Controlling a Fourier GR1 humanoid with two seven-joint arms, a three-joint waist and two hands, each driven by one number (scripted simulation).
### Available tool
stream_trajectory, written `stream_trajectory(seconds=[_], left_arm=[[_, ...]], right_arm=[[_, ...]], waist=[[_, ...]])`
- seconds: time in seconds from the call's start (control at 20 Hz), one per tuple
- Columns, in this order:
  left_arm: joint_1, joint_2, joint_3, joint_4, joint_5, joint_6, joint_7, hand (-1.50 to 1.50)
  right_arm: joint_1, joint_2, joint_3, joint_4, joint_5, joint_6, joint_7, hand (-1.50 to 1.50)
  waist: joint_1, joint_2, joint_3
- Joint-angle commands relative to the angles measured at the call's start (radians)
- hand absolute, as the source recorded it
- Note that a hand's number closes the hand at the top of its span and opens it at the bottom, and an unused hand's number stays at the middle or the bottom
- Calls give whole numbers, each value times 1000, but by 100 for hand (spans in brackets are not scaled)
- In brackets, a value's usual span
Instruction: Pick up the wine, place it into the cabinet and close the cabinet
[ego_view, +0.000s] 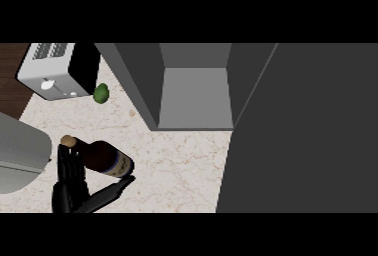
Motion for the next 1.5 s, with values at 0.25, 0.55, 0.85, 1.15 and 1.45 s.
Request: stream_trajectory(seconds=[0.25,0.55,0.85,1.15,1.45], left_arm=[[-42,9,65,165,111,-116,-114,-150],[-26,1,78,287,158,-203,-244,-150],[-184,13,125,466,148,-210,-285,-150],[-263,25,170,543,222,-271,-291,150],[-258,26,73,532,146,-263,-325,150]], right_arm=[[9,-35,-48,-173,-92,-19,157,-150],[31,-37,-81,-115,-127,15,70,-150],[-7,-28,-37,-99,-87,-17,102,-150],[-20,-29,-22,-108,-60,-37,133,-150],[-23,-37,-61,-90,-91,-27,107,-150]], waist=[[-6,-2,0],[0,1,1],[-3,1,0],[-6,0,0],[-1,-1,1]])
